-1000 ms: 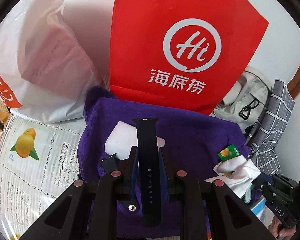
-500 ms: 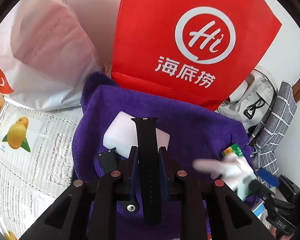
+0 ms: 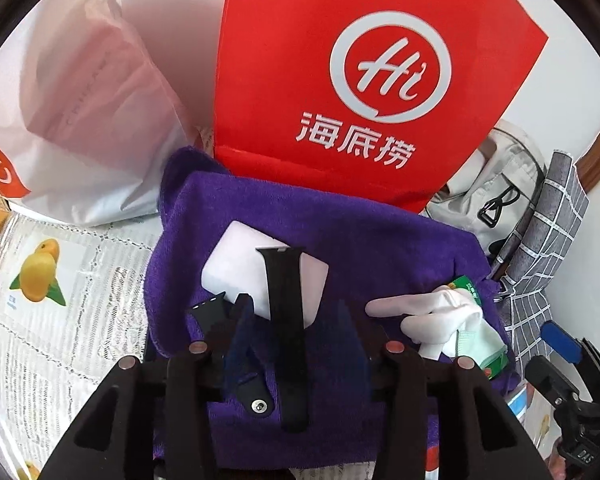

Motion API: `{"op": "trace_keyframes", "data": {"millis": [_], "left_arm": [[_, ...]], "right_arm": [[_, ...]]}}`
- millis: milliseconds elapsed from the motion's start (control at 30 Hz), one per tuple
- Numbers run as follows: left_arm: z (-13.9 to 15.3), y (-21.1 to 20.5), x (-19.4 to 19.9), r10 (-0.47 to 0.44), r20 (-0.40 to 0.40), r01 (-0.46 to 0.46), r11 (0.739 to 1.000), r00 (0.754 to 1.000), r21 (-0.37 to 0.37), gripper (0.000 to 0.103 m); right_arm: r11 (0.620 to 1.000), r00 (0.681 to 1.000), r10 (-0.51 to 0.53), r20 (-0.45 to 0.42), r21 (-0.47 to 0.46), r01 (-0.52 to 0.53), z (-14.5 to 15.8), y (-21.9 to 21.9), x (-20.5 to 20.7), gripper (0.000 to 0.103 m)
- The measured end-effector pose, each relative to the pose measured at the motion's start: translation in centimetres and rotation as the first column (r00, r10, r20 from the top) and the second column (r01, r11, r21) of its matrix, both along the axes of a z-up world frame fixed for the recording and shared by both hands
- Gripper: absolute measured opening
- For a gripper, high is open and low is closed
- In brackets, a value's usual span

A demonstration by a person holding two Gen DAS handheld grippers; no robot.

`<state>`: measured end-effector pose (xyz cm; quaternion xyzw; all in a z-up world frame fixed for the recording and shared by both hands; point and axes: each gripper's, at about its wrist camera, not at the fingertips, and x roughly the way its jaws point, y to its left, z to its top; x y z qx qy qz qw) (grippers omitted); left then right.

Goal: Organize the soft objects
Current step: 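Move both tools back from the towel toward the tissue pack and mesh bag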

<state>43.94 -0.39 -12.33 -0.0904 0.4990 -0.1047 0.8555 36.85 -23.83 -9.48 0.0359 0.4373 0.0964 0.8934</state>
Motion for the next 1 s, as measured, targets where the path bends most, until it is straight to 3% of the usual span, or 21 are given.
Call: {"op": "trace_keyframes", "data": {"millis": [167,333,500,600,867,900,1000], "left_arm": [[1.6,0.2,-0.9,-0.015,0.028,0.015,1.000,1.000,-0.005,0.044],[3.2,0.3,-2.0,-0.032,0.056,0.032,0.999,0.998,-0.012,0.044],[5.3,0.8,-4.2,-0.040,0.111,0.041,0.999,0.993,-0.002,0.044],[6.0,1.6,-6.1,-0.059,0.127,0.064,0.997,0.990,-0.039,0.044],[5.7,4.7,-11.4,-0.070,0.103,0.073,0.997,0.992,-0.019,0.047],[5.5,5.2,-12.1,-0.068,0.104,0.070,0.997,0.992,-0.014,0.047],[4.9,6.3,-14.2,-0.071,0.095,0.073,0.997,0.993,-0.015,0.047]], "right_arm": [[0.999,0.999,-0.026,0.039,-0.034,0.028,1.2,0.7,-2.4,0.071],[0.998,1.000,-0.011,0.025,-0.057,0.012,0.9,1.6,-5.5,0.071],[0.999,1.000,0.018,-0.014,0.041,-0.017,0.1,2.9,-9.8,0.071],[0.997,0.999,0.047,-0.027,0.057,-0.046,-0.7,4.7,-12.3,0.071],[0.992,0.993,0.055,-0.103,0.116,-0.043,-4.5,7.5,-14.4,0.062],[0.992,0.992,0.060,-0.107,0.119,-0.047,-5.0,7.9,-14.6,0.058],[0.991,0.988,0.087,-0.130,0.116,-0.073,-6.2,9.1,-15.0,0.027]]}}
